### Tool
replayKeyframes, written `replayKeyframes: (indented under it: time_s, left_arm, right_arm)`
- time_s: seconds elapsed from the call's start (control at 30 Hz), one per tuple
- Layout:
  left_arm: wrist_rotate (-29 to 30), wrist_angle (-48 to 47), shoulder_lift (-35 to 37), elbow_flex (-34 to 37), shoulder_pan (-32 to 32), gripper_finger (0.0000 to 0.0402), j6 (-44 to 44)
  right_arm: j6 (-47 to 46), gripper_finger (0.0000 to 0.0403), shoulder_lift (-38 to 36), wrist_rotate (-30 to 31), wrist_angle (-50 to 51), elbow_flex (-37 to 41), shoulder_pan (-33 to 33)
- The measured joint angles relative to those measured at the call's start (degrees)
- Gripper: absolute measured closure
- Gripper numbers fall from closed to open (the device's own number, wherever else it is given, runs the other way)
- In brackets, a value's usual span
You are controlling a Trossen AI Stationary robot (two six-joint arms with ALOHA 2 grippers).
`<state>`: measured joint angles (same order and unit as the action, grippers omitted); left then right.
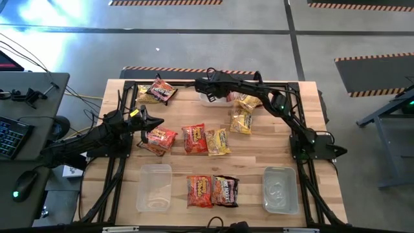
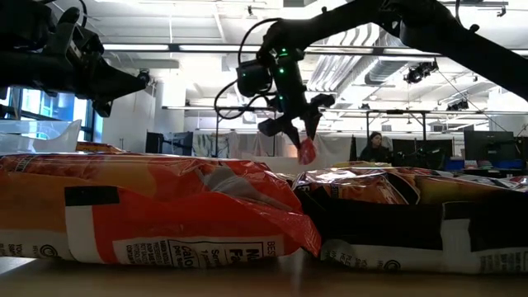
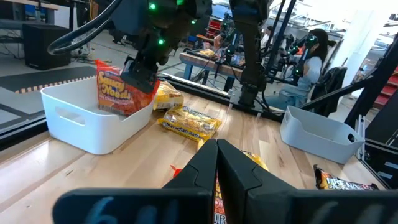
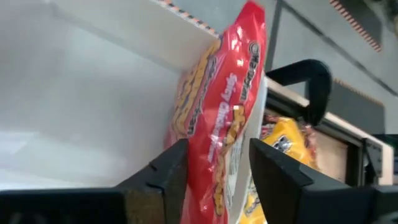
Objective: Sort Maruchan noodles
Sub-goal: Put the orange noodle pack into the white bin, then move the yellow noodle pack to the middle right of the table
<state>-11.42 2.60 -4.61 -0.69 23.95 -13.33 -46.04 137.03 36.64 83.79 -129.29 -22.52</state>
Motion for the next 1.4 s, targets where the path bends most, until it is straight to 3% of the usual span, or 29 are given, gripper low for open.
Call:
replayKeyframes:
  time_s: [0.17,0.5,0.63,0.77,1.03,1.13,1.27,1.4]
  left_arm:
    - [0.0,0.0,0.0,0.0,0.0,0.0399,0.0]
    - [0.0,0.0,0.0,0.0,0.0,0.0399,0.0]
    - [0.0,0.0,0.0,0.0,0.0,0.0399,0.0]
    - [0.0,0.0,0.0,0.0,0.0,0.0399,0.0]
    - [0.0,0.0,0.0,0.0,0.0,0.0399,-0.1]
    - [0.0,0.0,0.0,0.0,0.0,0.0399,-0.1]
    - [-0.1,0.0,0.0,0.0,0.0,0.0399,-0.2]
    - [-0.2,0.0,0.0,0.0,-0.8,0.0399,-0.6]
  right_arm:
    - [1.1,0.0254,0.0,-0.9,0.0,0.0,-0.1]
    - [0.2,0.0311,0.0,-2.6,2.0,0.0,-1.5]
    - [-0.4,0.0315,0.0,-2.8,4.0,0.0,-2.1]
    - [-0.3,0.0296,0.0,-3.0,5.7,0.0,-2.6]
    - [3.2,0.0220,-2.1,1.5,6.3,-0.5,-2.4]
    - [5.9,0.0213,-4.6,2.9,6.3,-1.5,-1.4]
    - [14.1,0.0254,-10.0,2.2,6.3,-1.7,1.6]
    - [19.1,0.0356,-16.3,1.8,6.0,3.3,5.7]
